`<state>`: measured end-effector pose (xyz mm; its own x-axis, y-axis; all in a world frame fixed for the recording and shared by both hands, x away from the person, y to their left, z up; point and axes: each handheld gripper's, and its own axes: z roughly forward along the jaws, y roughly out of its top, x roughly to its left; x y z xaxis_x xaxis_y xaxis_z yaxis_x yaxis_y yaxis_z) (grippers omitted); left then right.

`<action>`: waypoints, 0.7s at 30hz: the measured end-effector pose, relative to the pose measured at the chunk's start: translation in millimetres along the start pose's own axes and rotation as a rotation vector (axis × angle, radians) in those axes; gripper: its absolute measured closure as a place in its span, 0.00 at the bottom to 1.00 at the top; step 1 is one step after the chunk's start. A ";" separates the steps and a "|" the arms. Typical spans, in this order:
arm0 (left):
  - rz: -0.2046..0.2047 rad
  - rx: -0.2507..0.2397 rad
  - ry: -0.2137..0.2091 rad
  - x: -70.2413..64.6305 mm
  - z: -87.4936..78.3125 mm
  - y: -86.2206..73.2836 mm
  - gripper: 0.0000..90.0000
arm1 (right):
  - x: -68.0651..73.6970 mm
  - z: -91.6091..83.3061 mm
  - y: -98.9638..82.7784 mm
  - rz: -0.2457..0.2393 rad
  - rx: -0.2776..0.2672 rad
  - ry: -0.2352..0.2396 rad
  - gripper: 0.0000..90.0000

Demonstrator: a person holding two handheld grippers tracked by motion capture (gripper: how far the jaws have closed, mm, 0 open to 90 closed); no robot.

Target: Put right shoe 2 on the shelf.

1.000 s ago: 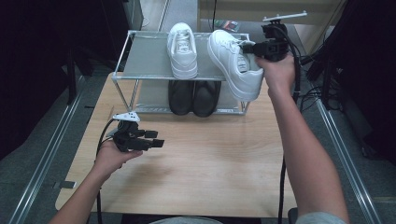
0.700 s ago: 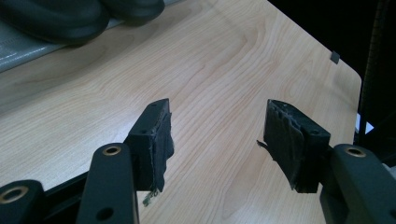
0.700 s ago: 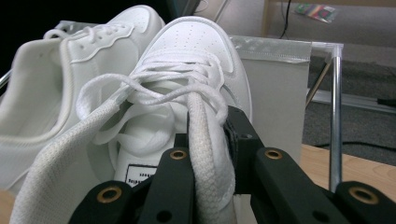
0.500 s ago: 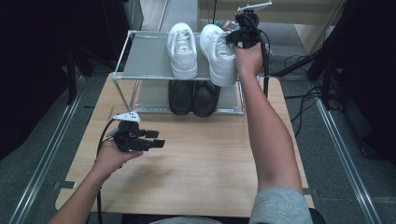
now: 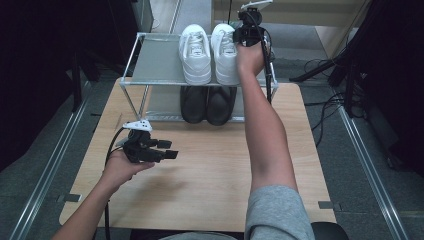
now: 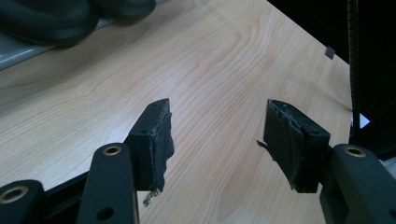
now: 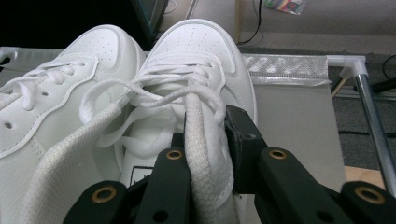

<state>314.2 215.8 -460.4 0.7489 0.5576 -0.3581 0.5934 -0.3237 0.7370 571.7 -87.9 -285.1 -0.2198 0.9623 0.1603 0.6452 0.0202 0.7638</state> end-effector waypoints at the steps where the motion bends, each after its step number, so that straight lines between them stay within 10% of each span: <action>1: 0.000 0.000 0.001 0.0 0.6 -0.1 0.47 | 1.2 1.8 -0.6 0.004 -0.002 -0.004 0.89; 21: 0.009 0.011 -0.010 -1.4 3.5 1.2 0.47 | 7.7 5.2 -4.6 0.005 0.009 0.006 0.72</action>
<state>315.0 212.0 -461.0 0.7573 0.5466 -0.3573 0.5897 -0.3373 0.7338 570.9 -79.2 -290.6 -0.2210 0.9607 0.1678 0.6527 0.0179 0.7574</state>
